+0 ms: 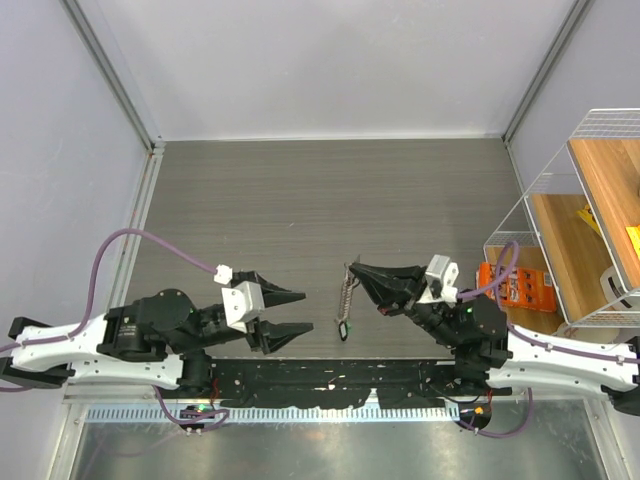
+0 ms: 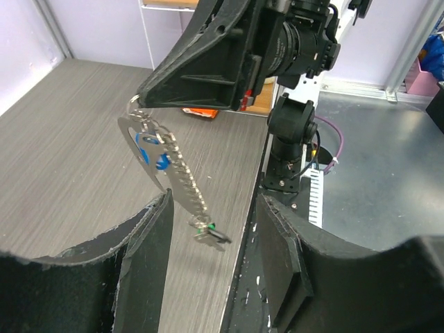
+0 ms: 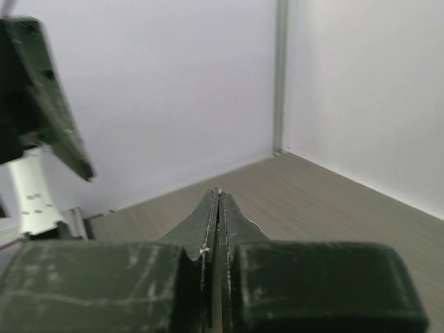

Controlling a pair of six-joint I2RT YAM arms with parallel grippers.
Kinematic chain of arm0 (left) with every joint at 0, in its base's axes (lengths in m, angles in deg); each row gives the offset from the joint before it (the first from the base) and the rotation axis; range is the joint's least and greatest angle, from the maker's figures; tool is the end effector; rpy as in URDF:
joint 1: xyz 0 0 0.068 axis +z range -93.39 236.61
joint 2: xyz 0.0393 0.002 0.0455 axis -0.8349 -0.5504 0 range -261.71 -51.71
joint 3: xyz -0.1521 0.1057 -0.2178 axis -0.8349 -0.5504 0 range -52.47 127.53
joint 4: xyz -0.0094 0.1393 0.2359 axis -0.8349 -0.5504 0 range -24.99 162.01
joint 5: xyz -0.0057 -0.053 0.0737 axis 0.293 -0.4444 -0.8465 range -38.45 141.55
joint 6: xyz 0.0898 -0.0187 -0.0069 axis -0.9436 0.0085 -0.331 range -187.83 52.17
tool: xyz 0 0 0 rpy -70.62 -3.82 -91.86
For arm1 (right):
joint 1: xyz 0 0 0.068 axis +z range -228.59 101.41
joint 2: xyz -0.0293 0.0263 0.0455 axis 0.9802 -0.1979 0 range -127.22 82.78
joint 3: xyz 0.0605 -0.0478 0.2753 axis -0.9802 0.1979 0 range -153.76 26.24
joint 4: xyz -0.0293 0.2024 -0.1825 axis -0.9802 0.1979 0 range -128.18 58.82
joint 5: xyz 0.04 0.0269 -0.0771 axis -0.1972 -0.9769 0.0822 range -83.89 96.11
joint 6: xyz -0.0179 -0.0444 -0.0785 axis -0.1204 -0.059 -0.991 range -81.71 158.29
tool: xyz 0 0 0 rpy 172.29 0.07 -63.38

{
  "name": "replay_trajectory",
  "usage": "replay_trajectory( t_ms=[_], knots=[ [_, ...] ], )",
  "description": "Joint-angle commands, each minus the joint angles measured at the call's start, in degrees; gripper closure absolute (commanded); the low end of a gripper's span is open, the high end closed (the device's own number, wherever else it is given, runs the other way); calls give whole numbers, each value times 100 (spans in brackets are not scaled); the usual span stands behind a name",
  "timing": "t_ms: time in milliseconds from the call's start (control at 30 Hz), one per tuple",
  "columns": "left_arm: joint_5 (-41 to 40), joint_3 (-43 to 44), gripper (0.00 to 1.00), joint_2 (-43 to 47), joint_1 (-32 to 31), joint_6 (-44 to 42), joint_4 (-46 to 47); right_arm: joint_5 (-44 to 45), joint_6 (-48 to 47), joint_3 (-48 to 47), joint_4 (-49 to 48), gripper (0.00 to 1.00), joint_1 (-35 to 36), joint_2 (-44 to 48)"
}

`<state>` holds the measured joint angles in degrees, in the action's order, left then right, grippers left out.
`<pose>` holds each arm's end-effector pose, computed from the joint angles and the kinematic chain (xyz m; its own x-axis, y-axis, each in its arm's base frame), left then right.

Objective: Put the keys on the keyring

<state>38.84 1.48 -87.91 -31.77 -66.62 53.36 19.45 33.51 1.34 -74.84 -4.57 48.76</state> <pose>0.0232 -0.1779 0.4109 -0.0209 0.0107 -0.9997 0.9687 0.2477 -0.0177 0.0710 0.1789 0.3585 0.2002 0.4044 -0.8924 -0.8654 0.5001 0.0324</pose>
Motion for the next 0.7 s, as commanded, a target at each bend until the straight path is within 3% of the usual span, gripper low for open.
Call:
replay_trajectory(
  t_ms=[0,167,433,667],
  knots=[
    [-276,-262,43,307,-13,300,257,1590,-348,-120,141,95,-19,-367],
    [-320,-561,43,597,-13,511,292,2190,-209,-251,361,95,-133,-1281],
    [-355,-834,41,940,-13,652,257,1619,907,-418,485,95,-1011,-2688],
    [-390,-983,40,1107,-13,661,318,1355,1286,-971,538,95,-1460,-3804]
  ],
)
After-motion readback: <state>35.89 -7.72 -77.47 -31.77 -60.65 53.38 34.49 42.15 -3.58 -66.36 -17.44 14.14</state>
